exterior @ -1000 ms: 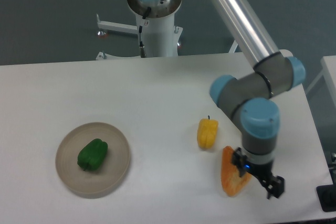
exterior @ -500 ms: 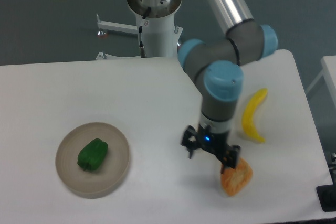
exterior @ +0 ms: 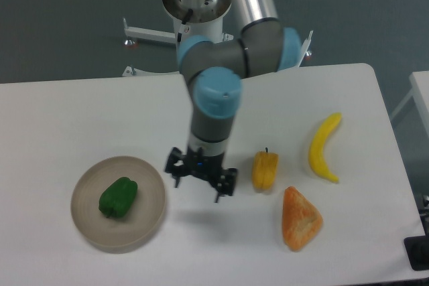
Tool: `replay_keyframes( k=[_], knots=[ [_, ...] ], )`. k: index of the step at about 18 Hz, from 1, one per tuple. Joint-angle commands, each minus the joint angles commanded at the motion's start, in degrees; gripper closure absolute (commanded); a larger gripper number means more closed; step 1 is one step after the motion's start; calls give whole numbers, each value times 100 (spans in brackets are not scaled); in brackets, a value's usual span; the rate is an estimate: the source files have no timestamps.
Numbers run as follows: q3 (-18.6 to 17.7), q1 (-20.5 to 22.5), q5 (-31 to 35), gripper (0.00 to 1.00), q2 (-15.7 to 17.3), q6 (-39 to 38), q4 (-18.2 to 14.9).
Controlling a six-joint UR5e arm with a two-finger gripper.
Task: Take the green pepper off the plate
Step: 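Move the open gripper from the orange object over to the plate, then lower the gripper around the green pepper on the plate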
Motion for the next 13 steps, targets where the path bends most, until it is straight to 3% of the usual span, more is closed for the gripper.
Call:
replay_keyframes(
  k=[3, 13],
  knots=[
    [-264, -220, 0, 0, 9, -53, 168],
    [-467, -660, 35, 0, 44, -133, 256]
  ],
)
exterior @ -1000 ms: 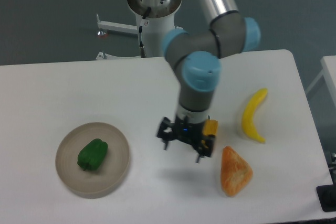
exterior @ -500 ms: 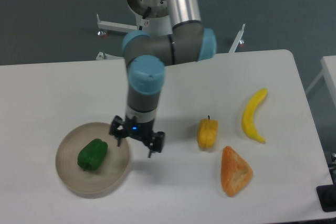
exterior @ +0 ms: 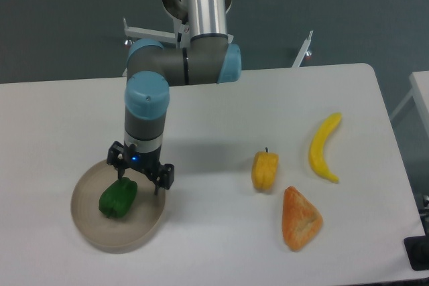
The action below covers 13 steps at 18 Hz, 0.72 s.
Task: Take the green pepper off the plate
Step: 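Lower the gripper around the green pepper on the plate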
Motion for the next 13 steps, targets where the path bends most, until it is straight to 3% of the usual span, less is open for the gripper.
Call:
replay_keyframes(
  k=[6, 13],
  knots=[
    [-18, -35, 18, 0, -105, 9, 237],
    [53, -123, 26, 0, -229, 0, 255]
  ],
)
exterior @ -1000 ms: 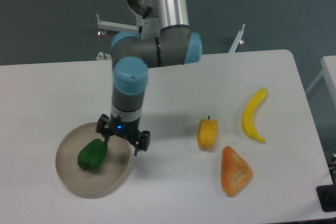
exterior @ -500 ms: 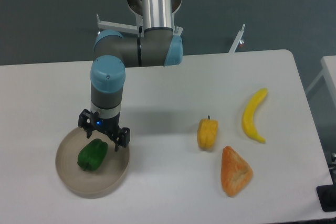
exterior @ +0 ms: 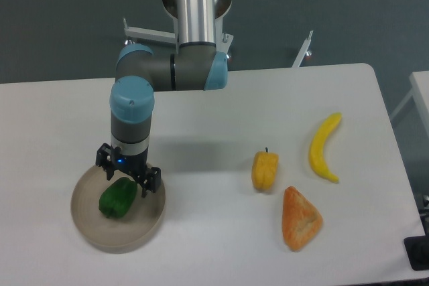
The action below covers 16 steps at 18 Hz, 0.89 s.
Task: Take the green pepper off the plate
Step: 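Lower the gripper around the green pepper on the plate, then close the gripper on the green pepper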
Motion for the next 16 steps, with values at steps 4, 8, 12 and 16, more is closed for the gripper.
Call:
replay_keyframes(
  k=[4, 8, 12, 16],
  knots=[
    [9, -44, 0, 0, -79, 9, 0],
    [44, -62, 0, 1, -114, 9, 0],
    [53, -62, -9, 41, -114, 18, 0],
    [44, -62, -9, 57, -88, 26, 0]
  ],
)
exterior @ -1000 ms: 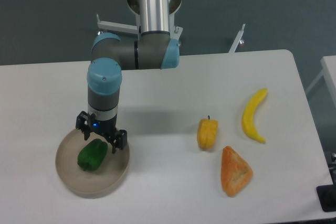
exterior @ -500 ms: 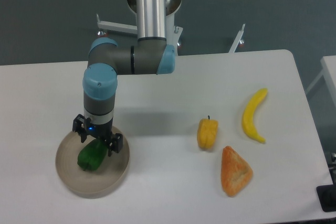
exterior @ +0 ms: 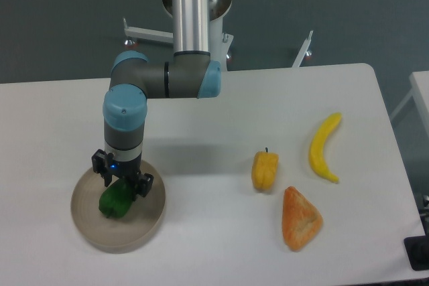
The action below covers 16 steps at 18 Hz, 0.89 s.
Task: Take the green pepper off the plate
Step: 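Close the gripper on the green pepper, then lift the green pepper off the plate and carry it toward the yellow pepper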
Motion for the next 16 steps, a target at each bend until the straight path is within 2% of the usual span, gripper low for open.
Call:
replay_keyframes(
  k=[5, 10, 13, 16],
  knots=[
    [70, 0, 0, 63, 35, -26, -9],
    [290, 44, 17, 64, 114, 52, -61],
    [430, 420, 113, 64, 123, 289, -97],
    [413, 860, 377, 64, 255, 1035, -167]
  ],
)
